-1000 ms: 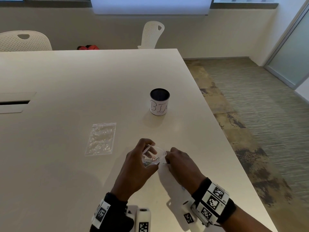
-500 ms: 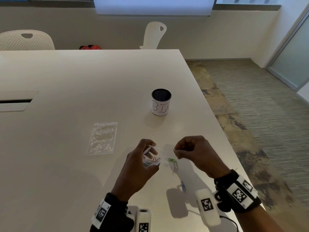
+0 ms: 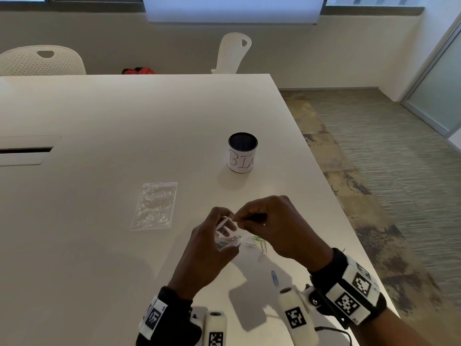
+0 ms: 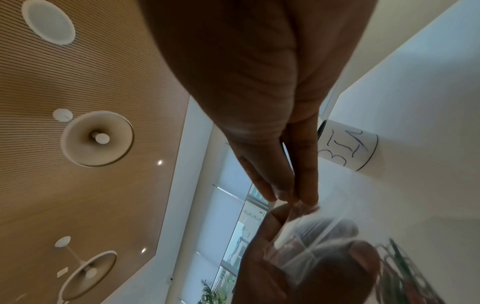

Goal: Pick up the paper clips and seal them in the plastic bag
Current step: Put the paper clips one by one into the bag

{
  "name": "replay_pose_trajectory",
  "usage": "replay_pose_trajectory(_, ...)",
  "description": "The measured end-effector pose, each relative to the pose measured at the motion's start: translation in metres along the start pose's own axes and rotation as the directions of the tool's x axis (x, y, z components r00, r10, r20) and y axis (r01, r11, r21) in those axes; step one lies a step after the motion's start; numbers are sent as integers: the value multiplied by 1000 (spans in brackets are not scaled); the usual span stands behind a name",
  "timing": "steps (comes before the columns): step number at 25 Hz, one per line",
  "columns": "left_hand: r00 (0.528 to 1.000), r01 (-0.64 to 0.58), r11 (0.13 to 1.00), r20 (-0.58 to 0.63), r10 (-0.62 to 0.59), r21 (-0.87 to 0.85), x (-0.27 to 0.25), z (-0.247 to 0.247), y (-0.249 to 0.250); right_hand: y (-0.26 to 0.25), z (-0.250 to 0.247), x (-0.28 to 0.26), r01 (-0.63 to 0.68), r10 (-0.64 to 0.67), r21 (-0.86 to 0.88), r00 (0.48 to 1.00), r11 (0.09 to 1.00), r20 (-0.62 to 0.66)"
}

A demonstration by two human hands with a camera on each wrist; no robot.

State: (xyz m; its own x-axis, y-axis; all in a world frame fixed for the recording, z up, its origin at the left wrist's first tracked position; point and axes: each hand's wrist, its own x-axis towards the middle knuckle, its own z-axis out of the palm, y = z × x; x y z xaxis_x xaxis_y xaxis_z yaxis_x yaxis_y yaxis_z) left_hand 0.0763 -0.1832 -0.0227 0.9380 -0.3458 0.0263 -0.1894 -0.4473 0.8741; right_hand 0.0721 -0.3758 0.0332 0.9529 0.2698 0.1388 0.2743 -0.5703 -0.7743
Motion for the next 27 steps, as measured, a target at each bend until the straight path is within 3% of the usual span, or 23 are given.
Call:
replay_pose_trajectory(4, 1000, -27, 999, -12, 27, -24, 0, -1, -1, 19, -18, -10, -106, 103, -80, 994, 991, -42)
replay_pose_trajectory(7, 999, -34, 999, -25, 34, -18, 0, -1, -3, 43, -16, -35, -251, 301, -270, 939, 930, 164)
replay_pose_trajectory(9, 999, -40, 999, -26, 40, -12, 1, -1, -5, 55, -5, -55, -263, 369, -389, 901, 883, 228)
replay_pose_trajectory(14, 999, -43, 999, -30, 43, -19, 2, -1, -6, 64, 15, -68, -246, 353, -427, 916, 870, 191)
replay_pose_trajectory(22, 999, -28, 999, -22, 28, -21, 1, -2, -6, 77, 23, -31, -272, 271, -291, 962, 917, -44)
replay_pose_trajectory(24, 1000, -23, 1000, -21, 23, -12, 1, -4, -7, 75, 21, -30, -257, 277, -285, 960, 924, 34)
replay_pose_trajectory(27, 999, -33, 999, -28, 33, -5, 3, -5, -9, 68, 24, -31, -120, 251, -473, 942, 873, 224)
